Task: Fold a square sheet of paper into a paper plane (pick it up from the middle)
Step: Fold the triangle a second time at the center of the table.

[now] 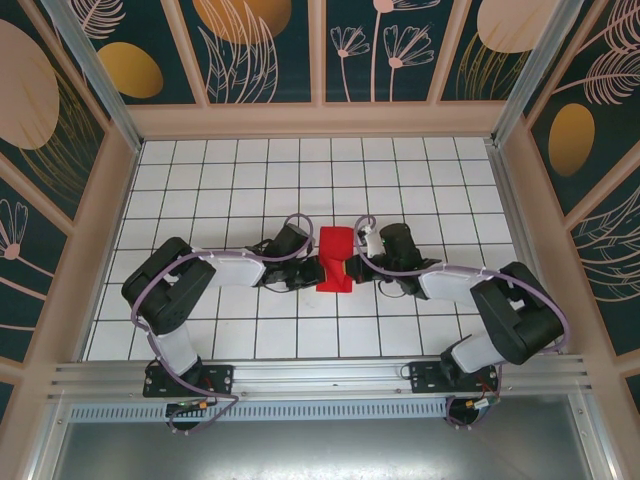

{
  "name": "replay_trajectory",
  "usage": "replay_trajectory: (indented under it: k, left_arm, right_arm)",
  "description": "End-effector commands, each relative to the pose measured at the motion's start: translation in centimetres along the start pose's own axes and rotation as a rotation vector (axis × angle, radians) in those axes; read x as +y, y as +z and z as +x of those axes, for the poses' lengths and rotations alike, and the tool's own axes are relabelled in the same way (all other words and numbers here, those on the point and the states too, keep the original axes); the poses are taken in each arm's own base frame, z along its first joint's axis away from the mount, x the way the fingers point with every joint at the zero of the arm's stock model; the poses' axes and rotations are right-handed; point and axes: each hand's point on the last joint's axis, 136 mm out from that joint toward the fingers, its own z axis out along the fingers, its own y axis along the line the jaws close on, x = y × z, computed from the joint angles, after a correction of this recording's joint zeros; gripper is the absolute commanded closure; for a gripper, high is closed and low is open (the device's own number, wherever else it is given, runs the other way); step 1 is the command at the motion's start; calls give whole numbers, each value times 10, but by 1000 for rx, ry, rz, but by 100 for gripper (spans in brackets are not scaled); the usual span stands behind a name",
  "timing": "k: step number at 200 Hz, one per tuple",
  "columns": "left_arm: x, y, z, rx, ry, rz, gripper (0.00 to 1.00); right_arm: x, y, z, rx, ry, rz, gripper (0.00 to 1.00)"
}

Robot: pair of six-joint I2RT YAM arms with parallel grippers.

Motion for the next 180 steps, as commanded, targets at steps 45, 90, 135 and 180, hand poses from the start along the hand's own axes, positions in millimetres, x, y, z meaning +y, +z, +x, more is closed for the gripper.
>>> replay_trajectory:
  k: [45,90,135,180]
  left_arm:
    - [42,-7,-8,-41,54,-257,91]
    - [33,-16,-22,-73,119,-280,87]
    - [14,-23,-27,-94,152,-221,82]
    - [-8,-35,-25,-114,130,-111,82]
  right_arm:
    - [10,7,-13,18,3,-48,100]
    - [9,11,-10,44,7,-58,100]
    - [5,21,-15,60,0,-43,100]
    - [-7,25,-22,62,14,-20,100]
